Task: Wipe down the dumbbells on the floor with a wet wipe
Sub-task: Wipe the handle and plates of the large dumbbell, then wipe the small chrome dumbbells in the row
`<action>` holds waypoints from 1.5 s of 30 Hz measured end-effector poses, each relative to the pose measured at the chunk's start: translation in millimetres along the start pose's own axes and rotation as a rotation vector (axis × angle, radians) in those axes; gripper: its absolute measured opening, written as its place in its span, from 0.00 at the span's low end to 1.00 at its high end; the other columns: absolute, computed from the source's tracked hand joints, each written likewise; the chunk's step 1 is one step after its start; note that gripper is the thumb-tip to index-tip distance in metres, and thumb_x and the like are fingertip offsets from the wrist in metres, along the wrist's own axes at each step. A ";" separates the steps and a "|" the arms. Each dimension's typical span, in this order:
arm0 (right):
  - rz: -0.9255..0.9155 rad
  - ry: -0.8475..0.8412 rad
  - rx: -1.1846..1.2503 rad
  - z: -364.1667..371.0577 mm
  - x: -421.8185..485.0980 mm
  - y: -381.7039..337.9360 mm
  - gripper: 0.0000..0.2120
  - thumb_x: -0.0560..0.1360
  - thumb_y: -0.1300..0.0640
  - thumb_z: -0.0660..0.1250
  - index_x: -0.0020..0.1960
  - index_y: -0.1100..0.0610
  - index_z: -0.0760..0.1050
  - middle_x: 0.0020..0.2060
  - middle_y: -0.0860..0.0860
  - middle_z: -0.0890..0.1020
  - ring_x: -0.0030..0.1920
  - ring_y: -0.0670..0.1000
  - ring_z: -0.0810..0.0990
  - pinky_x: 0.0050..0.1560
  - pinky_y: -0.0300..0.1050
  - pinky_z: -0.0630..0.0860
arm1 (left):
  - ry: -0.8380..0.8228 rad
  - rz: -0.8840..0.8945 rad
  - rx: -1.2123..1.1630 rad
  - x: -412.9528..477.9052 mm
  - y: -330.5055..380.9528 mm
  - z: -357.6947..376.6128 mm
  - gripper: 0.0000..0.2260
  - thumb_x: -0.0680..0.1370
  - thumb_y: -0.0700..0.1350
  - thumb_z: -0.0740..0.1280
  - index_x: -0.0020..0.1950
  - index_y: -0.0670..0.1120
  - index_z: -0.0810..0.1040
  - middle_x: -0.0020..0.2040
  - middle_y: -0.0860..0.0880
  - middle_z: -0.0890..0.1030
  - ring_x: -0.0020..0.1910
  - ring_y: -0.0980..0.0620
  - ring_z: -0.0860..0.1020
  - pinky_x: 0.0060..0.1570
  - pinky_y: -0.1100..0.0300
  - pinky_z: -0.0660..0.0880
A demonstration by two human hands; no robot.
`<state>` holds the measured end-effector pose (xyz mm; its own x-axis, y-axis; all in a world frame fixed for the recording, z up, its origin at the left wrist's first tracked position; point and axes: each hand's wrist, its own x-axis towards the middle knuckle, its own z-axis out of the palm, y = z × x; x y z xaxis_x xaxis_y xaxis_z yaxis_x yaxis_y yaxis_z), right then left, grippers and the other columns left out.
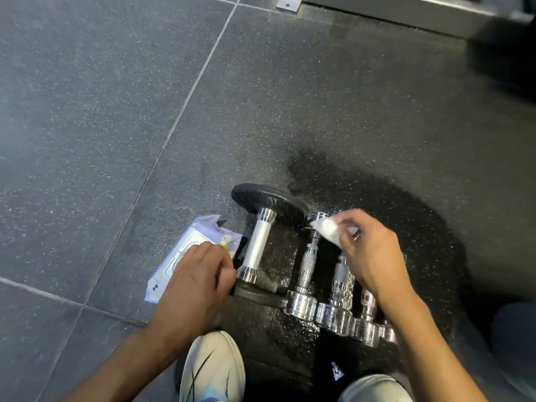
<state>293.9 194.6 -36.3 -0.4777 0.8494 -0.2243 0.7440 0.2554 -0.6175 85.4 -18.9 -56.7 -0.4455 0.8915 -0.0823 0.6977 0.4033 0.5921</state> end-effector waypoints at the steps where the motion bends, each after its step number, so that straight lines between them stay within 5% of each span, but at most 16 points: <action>1: -0.011 0.091 0.006 0.6 2.7 7.2 0.12 0.82 0.61 0.64 0.61 0.49 0.79 0.52 0.48 0.80 0.46 0.52 0.82 0.43 0.43 0.76 | 0.000 0.011 0.009 1.9 0.9 -0.9 0.06 0.75 0.49 0.59 0.41 0.51 0.72 0.39 0.56 0.73 0.42 0.50 0.72 0.44 0.46 0.74; 4: -0.059 0.162 -0.079 9.8 19.8 21.5 0.16 0.83 0.64 0.60 0.69 0.57 0.75 0.60 0.55 0.78 0.56 0.55 0.79 0.55 0.43 0.71 | 0.017 0.051 0.048 7.4 10.3 -3.8 0.05 0.75 0.49 0.60 0.43 0.50 0.74 0.41 0.54 0.75 0.43 0.47 0.74 0.45 0.44 0.75; 7: -0.172 0.081 -0.199 29.3 34.5 19.1 0.18 0.80 0.69 0.61 0.68 0.59 0.76 0.61 0.57 0.78 0.57 0.57 0.78 0.60 0.49 0.76 | 0.011 0.143 0.092 11.9 29.7 -1.7 0.05 0.76 0.49 0.61 0.46 0.49 0.75 0.43 0.53 0.76 0.44 0.46 0.75 0.46 0.46 0.74; 13: -0.233 -0.017 -0.275 55.4 16.3 20.3 0.17 0.81 0.65 0.61 0.68 0.57 0.77 0.58 0.58 0.74 0.54 0.58 0.73 0.51 0.54 0.77 | -0.037 0.245 0.166 14.7 48.9 19.0 0.05 0.74 0.46 0.62 0.46 0.50 0.76 0.42 0.53 0.75 0.41 0.46 0.74 0.42 0.49 0.73; 19: -0.296 -0.235 -0.149 64.2 -25.8 30.5 0.17 0.79 0.67 0.67 0.65 0.56 0.81 0.53 0.48 0.75 0.48 0.48 0.76 0.52 0.36 0.77 | -0.109 0.200 0.147 12.8 42.3 26.8 0.06 0.72 0.48 0.61 0.46 0.52 0.77 0.43 0.55 0.77 0.43 0.49 0.76 0.45 0.53 0.74; 23: -0.352 0.018 -0.080 42.3 -9.3 29.5 0.10 0.79 0.63 0.69 0.59 0.57 0.82 0.51 0.47 0.78 0.45 0.43 0.76 0.53 0.30 0.73 | -0.149 0.140 0.117 14.1 42.2 19.9 0.07 0.71 0.51 0.61 0.46 0.57 0.76 0.43 0.59 0.77 0.45 0.56 0.75 0.44 0.61 0.69; 26: -0.365 0.173 -0.046 36.6 15.5 33.5 0.12 0.77 0.70 0.67 0.59 0.61 0.81 0.53 0.55 0.79 0.46 0.49 0.76 0.50 0.38 0.76 | -0.158 0.118 0.125 13.5 44.9 20.6 0.08 0.72 0.50 0.60 0.47 0.57 0.77 0.44 0.60 0.77 0.47 0.57 0.74 0.43 0.62 0.67; 28: -0.366 0.066 -0.191 42.0 24.1 34.2 0.17 0.75 0.73 0.65 0.60 0.60 0.82 0.53 0.57 0.78 0.48 0.57 0.78 0.47 0.50 0.80 | -0.165 0.097 0.137 12.9 46.9 20.6 0.08 0.73 0.49 0.60 0.47 0.57 0.77 0.45 0.60 0.77 0.47 0.57 0.74 0.43 0.60 0.67; 31: -0.391 -0.063 -0.323 51.7 17.9 36.6 0.21 0.73 0.75 0.65 0.61 0.59 0.82 0.55 0.57 0.77 0.50 0.59 0.76 0.46 0.55 0.80 | -0.182 0.063 0.145 12.1 50.0 19.2 0.07 0.74 0.47 0.62 0.47 0.57 0.77 0.46 0.60 0.78 0.49 0.56 0.74 0.44 0.59 0.68; 40: -0.371 -0.382 -0.193 61.9 -18.7 41.6 0.19 0.80 0.69 0.59 0.65 0.57 0.79 0.61 0.57 0.74 0.58 0.56 0.74 0.59 0.50 0.72 | -0.186 -0.003 0.162 10.2 56.3 16.4 0.07 0.77 0.44 0.64 0.47 0.56 0.79 0.46 0.59 0.79 0.49 0.55 0.74 0.47 0.58 0.70; 45: -0.305 -0.624 -0.157 54.3 -35.1 43.1 0.20 0.79 0.69 0.65 0.65 0.52 0.81 0.63 0.48 0.75 0.60 0.51 0.77 0.69 0.45 0.72 | -0.222 -0.019 0.174 13.1 59.0 15.3 0.07 0.78 0.45 0.63 0.47 0.57 0.79 0.47 0.59 0.79 0.49 0.56 0.73 0.44 0.58 0.69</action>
<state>317.4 150.7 -96.0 -0.8190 0.3184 -0.4773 0.5703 0.5430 -0.6164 129.3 19.7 -35.1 -0.3393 0.8991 -0.2767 0.7850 0.4327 0.4434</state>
